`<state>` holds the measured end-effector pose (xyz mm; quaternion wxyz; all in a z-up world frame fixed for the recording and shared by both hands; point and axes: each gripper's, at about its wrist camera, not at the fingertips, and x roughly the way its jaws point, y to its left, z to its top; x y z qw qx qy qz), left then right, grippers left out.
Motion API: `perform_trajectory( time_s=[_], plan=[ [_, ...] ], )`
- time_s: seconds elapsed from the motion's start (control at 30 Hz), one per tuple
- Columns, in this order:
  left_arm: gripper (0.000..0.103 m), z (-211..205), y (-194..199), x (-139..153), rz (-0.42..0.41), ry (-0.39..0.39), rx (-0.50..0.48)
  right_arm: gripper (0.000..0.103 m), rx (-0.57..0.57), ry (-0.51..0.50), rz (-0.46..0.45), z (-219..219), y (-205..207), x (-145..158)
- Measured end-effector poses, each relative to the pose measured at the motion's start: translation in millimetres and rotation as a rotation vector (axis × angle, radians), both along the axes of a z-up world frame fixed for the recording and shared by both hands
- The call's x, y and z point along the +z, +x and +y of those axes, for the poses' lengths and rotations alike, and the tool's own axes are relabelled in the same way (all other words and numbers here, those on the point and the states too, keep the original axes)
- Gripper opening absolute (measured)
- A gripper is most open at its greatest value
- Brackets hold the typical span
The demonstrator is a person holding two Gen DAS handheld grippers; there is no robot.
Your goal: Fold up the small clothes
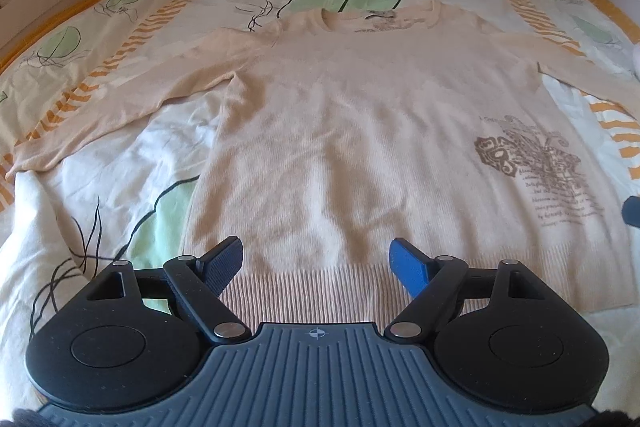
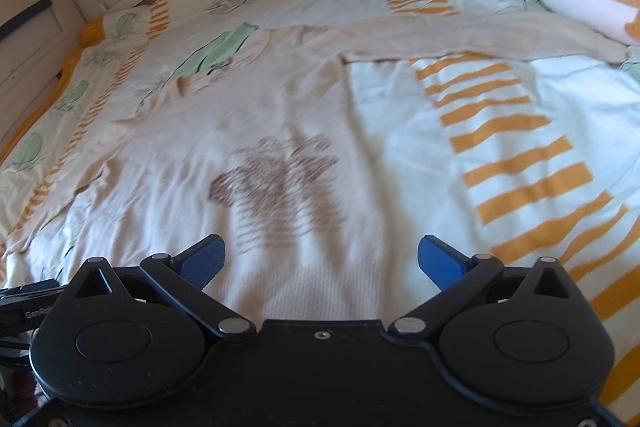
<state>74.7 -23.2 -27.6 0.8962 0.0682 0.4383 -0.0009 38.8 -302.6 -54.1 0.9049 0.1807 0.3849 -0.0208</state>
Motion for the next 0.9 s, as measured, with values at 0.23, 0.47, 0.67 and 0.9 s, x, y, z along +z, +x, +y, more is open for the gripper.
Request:
perform_trajectory(
  time_s=[0.23,0.47,0.67,0.9],
  plan=[
    [0.080,-5,31,-9,0.007,0.040,-0.013,0.102,-0.139,-0.017,0.022,-66,34,-1],
    [0.080,-5,59,-31,0.064,0.061,-0.006,0.102,-0.289,-0.016,0.069,-128,73,-14],
    [0.084,-5,59,-42,0.036,0.043,-0.013,0.103,-0.337,0.037,0.131,-149,95,-44],
    [0.099,5,59,-48,0.009,-0.011,0.020,0.103,-0.321,-0.168,0.110,-120,99,-55]
  ],
)
